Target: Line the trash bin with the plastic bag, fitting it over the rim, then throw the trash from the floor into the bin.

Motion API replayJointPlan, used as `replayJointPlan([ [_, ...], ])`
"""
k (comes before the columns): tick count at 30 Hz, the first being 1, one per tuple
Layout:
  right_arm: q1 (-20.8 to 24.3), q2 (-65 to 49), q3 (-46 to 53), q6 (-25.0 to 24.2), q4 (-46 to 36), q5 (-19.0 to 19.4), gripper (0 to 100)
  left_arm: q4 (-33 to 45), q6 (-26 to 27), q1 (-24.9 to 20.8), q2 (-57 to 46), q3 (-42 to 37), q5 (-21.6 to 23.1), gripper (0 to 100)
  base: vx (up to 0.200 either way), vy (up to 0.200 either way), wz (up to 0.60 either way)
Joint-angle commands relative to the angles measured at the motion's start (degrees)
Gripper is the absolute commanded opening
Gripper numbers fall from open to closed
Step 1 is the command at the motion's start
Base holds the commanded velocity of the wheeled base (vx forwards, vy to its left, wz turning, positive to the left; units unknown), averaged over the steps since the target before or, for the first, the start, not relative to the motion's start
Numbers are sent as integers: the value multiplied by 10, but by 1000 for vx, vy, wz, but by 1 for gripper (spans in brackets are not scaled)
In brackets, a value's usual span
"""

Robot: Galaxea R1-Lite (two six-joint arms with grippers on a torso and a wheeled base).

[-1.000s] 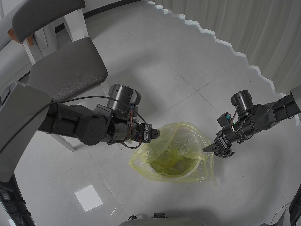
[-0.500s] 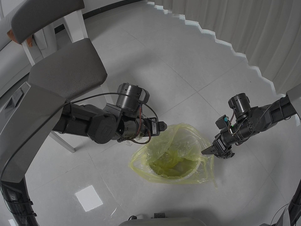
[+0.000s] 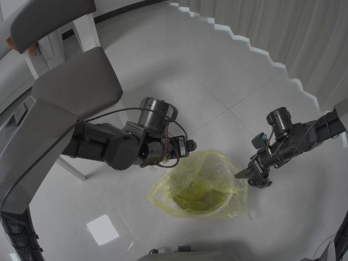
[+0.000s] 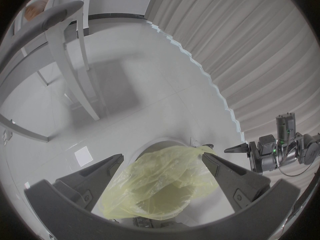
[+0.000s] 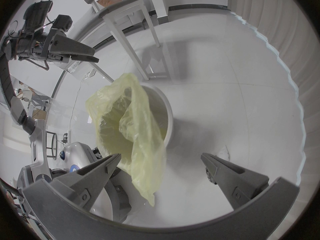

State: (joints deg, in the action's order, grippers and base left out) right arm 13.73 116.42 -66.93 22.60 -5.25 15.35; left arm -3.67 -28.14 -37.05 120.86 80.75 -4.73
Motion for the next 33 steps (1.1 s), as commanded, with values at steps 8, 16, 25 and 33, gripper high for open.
replayJointPlan([
  [8,9,-2,18,5,0,2,100,-4,180,33,-7,-108,31,100,0,0,0],
  [16,17,-14,39,9,-1,22,100,-99,279,63,16,-138,104,100,0,0,0],
  [25,24,-17,46,10,0,26,100,-118,282,63,48,-126,108,100,0,0,0],
  [33,25,-6,42,10,1,25,100,-117,283,54,74,-82,108,100,0,0,0],
])
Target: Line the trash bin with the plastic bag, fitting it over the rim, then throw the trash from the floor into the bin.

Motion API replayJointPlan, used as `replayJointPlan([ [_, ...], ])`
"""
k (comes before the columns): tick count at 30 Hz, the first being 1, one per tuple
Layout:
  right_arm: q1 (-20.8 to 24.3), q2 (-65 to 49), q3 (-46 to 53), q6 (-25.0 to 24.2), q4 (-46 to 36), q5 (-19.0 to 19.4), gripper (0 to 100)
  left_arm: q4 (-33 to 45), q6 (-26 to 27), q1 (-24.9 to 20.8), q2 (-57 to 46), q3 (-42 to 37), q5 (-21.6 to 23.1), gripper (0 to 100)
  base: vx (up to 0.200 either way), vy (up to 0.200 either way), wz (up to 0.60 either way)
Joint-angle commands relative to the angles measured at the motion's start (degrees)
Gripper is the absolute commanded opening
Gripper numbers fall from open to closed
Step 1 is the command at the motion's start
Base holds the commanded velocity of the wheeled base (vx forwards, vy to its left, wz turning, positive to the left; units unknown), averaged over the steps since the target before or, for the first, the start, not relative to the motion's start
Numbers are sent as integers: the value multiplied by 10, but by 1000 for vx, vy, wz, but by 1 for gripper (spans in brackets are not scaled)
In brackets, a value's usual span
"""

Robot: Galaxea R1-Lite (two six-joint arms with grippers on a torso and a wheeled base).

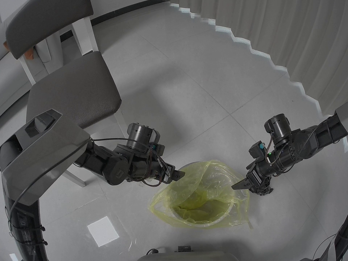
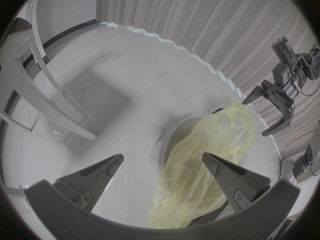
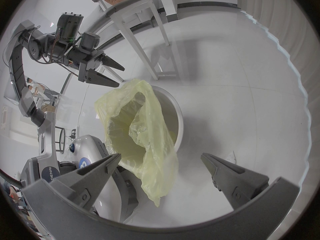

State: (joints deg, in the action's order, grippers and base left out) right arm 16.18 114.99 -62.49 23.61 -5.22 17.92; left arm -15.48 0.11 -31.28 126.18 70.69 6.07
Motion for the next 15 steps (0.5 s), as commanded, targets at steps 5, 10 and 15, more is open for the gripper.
replayJointPlan([
  [5,0,15,-5,0,3,0,100,4,1,-8,30,43,0,100,0,0,0],
  [10,0,21,-10,0,4,0,100,9,1,-19,40,65,0,100,0,0,0],
  [15,0,21,-11,0,4,0,100,12,-5,-29,46,77,-5,100,0,0,0],
])
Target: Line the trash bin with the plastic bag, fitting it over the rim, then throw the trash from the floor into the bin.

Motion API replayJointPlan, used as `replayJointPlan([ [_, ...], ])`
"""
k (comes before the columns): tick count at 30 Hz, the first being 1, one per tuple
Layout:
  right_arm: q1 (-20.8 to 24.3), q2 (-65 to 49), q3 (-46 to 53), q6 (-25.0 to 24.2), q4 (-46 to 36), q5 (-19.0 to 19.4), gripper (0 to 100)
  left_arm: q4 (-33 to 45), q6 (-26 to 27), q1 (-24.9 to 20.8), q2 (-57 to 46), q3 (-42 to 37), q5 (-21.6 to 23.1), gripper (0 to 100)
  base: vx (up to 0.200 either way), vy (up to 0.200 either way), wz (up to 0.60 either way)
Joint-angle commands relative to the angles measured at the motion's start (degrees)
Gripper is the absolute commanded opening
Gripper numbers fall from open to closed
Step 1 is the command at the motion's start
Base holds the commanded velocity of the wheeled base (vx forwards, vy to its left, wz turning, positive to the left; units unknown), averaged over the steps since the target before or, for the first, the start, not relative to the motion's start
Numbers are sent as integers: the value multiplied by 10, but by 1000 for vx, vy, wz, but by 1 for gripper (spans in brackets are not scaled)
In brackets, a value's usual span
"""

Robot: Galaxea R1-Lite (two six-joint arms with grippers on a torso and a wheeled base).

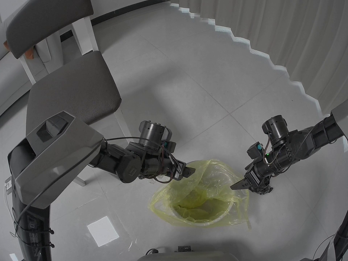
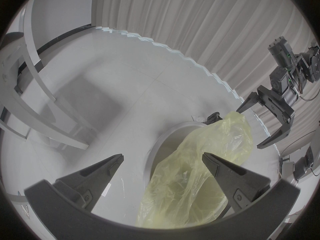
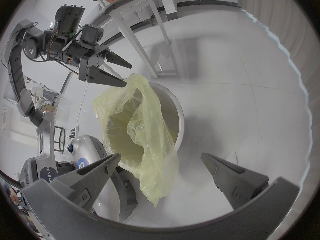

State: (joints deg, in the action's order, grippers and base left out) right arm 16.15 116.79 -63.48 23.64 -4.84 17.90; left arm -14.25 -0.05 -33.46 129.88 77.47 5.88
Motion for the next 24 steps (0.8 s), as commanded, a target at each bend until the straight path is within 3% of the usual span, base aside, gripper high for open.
replayJointPlan([
  [1,0,2,0,0,0,0,100,0,-4,-7,6,8,-6,100,0,0,0],
  [14,-4,-5,4,4,-1,0,100,30,-93,-27,-96,-44,-61,100,0,0,0],
  [20,-2,-11,5,3,-5,0,100,17,-128,-23,-94,-36,-30,100,0,0,0],
  [24,-2,-13,5,3,-5,0,100,15,-127,-24,-83,-31,-24,100,200,0,0],
])
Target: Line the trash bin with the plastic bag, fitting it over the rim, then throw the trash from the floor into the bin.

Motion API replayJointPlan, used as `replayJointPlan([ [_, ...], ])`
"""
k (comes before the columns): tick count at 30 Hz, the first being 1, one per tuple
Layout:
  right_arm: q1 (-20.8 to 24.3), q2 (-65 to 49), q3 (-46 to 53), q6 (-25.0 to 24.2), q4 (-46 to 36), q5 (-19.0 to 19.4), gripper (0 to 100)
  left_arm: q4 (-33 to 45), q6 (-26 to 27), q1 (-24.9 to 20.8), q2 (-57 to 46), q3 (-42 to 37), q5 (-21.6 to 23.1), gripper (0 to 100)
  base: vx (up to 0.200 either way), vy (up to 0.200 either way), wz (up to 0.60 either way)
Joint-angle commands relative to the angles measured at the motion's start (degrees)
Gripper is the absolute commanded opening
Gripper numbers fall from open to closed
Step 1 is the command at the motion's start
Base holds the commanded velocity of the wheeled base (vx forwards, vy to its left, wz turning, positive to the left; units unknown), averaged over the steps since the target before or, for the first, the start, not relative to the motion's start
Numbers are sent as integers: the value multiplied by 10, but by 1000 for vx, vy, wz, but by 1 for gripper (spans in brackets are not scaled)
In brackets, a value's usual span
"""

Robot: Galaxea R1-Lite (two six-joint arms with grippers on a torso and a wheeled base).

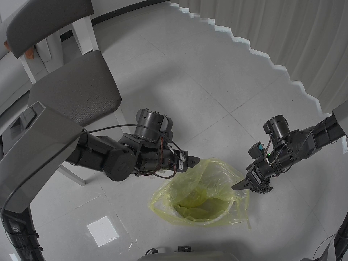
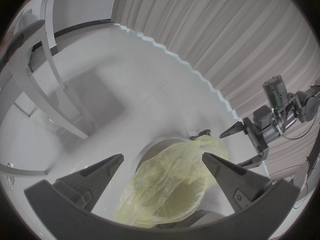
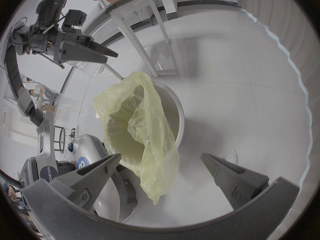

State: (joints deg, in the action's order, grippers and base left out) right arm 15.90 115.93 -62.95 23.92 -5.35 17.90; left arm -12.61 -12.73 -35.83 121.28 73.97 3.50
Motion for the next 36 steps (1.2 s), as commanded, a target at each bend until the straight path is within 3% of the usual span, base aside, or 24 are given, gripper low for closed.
replayJointPlan([
  [1,0,-7,1,0,0,0,100,0,-1,-4,4,4,-2,100,200,0,0],
  [8,0,-7,2,1,0,0,100,13,1,-17,7,-5,-11,100,200,0,0],
  [27,26,-5,35,13,1,0,100,-3,17,-62,35,-61,-10,100,0,0,0],
  [36,26,-1,44,19,3,0,100,-25,19,-55,60,-74,-12,100,0,0,0],
])
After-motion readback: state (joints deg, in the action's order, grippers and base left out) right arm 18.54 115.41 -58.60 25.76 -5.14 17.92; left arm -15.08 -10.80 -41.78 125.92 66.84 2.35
